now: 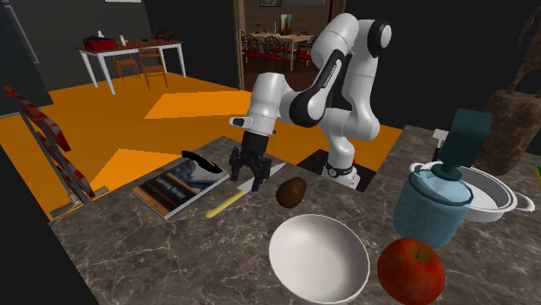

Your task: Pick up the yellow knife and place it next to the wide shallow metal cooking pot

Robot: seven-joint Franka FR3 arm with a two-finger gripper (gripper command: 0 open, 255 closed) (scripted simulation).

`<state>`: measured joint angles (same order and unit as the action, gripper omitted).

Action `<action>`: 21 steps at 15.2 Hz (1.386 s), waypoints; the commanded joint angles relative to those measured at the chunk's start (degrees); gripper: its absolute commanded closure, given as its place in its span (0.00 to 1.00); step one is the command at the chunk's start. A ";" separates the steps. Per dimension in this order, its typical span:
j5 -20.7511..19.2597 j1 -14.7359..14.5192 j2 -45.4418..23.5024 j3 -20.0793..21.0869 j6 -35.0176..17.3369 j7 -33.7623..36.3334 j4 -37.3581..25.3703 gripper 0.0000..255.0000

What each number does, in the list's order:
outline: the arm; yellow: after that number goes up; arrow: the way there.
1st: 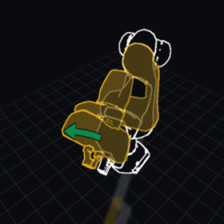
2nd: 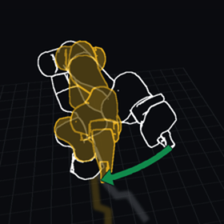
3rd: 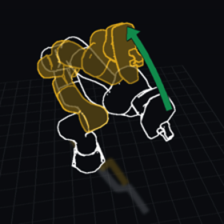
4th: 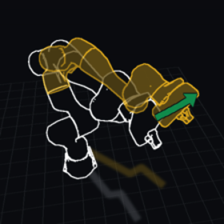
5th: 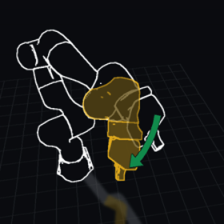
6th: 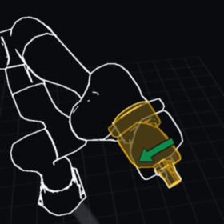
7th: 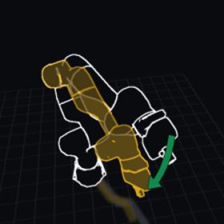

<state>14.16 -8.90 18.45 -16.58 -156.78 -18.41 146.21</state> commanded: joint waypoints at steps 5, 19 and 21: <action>0.29 -0.21 -0.40 -0.15 -0.35 -0.24 -0.07 0.00; -1.21 0.76 0.94 0.65 2.13 1.24 -1.25 1.00; -2.04 1.30 1.76 1.12 3.78 2.10 -2.10 1.00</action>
<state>12.59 -7.90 19.75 -15.73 -153.86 -16.80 144.47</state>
